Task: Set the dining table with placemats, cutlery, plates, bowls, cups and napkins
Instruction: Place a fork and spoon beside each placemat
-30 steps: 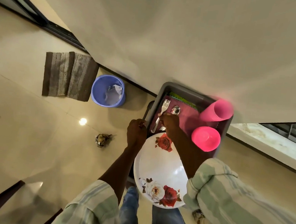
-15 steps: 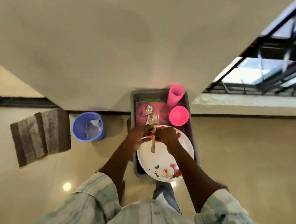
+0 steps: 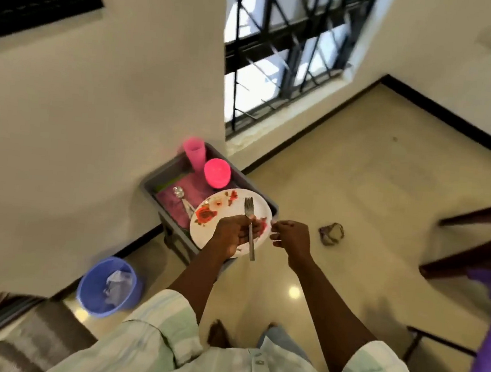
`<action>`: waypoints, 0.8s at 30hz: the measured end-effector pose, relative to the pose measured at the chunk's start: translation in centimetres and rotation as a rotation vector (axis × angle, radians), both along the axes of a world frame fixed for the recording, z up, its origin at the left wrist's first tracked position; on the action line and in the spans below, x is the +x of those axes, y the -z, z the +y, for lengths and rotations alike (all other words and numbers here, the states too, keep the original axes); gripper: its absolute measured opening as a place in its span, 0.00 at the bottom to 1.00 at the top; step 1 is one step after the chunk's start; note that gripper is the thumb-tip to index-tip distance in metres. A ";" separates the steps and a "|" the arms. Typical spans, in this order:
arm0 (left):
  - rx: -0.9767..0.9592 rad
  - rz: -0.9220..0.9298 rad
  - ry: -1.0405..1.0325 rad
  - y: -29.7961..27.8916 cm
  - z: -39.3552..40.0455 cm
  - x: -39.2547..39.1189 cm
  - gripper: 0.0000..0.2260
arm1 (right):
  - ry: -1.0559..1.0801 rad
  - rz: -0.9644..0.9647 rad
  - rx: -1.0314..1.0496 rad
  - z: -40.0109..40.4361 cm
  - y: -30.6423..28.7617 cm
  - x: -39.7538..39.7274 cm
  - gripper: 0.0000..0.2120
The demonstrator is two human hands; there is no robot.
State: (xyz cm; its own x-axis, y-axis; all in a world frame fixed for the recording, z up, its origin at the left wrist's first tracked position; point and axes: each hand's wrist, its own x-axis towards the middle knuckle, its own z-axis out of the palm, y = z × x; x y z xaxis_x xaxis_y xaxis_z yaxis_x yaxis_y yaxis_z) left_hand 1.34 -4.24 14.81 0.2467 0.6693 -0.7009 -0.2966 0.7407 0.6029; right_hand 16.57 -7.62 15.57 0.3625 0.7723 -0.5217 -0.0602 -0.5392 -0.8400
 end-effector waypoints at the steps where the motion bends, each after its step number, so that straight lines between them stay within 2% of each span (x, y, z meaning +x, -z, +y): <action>1: 0.002 -0.006 0.037 0.0 -0.2 0.9 0.09 | 0.057 -0.001 0.002 -0.9 0.0 1.3 0.04; 3: 0.006 0.006 0.153 -0.4 -1.1 3.5 0.12 | 0.153 0.016 -0.004 -3.5 -0.2 4.1 0.05; 7: 0.054 0.023 0.392 -1.0 -4.5 10.3 0.06 | 0.350 0.030 -0.002 -9.1 -0.8 9.0 0.06; 10: 0.062 -0.008 0.540 -1.4 -8.2 15.9 0.07 | 0.477 0.041 -0.004 -14.2 -1.3 12.4 0.06; 21: -0.091 -0.044 0.805 -1.9 -23.2 31.5 0.08 | 0.821 0.040 -0.077 -33.0 -0.9 23.4 0.04; 24: -0.102 -0.046 0.867 -2.0 -26.7 34.3 0.08 | 0.888 0.054 -0.110 -36.9 -1.2 24.9 0.08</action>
